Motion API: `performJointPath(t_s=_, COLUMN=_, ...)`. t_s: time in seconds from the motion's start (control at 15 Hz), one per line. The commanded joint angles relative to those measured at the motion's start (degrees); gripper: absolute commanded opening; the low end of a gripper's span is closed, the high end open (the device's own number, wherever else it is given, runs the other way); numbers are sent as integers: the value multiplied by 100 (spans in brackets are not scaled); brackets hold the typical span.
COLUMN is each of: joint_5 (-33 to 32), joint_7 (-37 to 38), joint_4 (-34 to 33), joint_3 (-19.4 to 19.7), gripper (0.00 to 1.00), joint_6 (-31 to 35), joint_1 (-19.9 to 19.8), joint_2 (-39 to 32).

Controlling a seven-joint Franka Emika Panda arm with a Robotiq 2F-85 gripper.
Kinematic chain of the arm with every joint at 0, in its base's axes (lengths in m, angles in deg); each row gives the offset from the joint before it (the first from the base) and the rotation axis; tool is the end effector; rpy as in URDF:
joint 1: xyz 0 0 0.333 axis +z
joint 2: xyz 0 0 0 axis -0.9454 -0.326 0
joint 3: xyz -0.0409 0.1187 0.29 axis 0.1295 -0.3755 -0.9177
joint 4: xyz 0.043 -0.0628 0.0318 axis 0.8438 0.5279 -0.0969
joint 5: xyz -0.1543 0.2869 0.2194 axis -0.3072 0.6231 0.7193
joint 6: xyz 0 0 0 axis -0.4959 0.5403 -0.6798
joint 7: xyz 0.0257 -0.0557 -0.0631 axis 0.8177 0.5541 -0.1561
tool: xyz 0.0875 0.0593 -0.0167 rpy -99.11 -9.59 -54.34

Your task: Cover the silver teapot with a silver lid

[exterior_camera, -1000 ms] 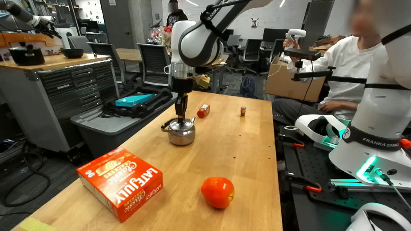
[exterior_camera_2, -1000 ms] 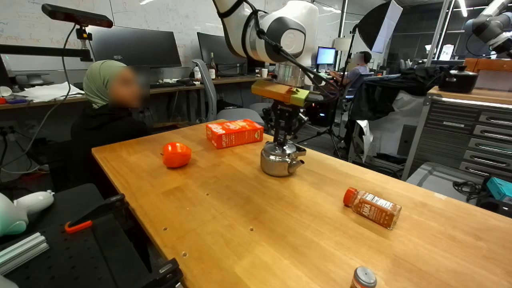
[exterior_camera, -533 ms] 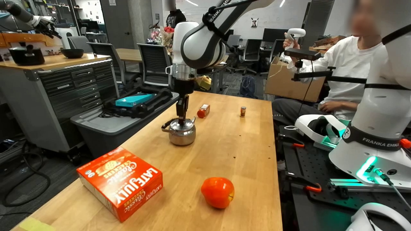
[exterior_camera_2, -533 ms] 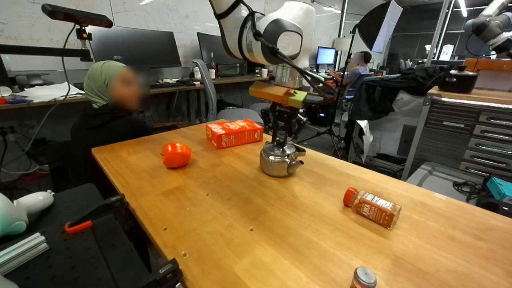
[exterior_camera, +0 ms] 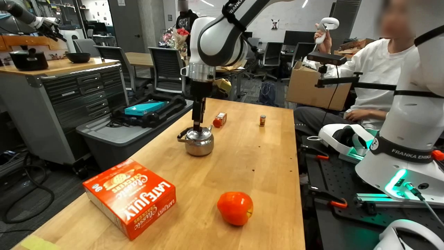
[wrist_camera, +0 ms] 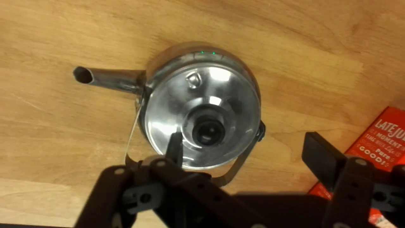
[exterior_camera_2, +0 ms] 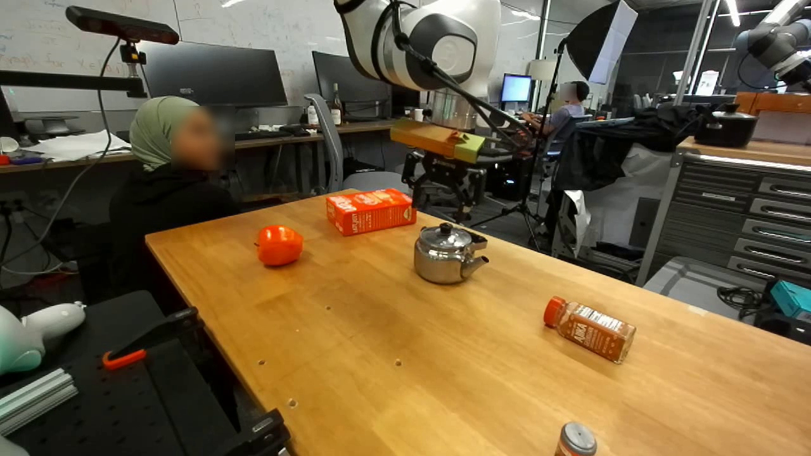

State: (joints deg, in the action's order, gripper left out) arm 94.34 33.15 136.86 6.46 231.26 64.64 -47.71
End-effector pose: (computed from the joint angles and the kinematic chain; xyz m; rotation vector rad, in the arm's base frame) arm 0.6064 0.0113 0.2432 -2.9713 -0.4511 -0.0963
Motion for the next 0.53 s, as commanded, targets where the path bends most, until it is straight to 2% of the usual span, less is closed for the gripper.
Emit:
performJointPath(t_s=0.0, joint_5=384, joint_7=-539, joint_4=487, joint_3=-154, gripper=100, joint_6=-158, joint_1=-241, joint_2=707)
performJointPath(t_s=0.27, joint_5=716, joint_7=-859, joint_4=1012, joint_3=-48, gripper=99, joint_6=-41, joint_1=-265, joint_2=1272)
performJointPath(t_s=0.47, joint_5=656, joint_7=-698, joint_4=1352, joint_3=119, gripper=100, joint_6=-15, joint_1=-163, joint_2=1643)
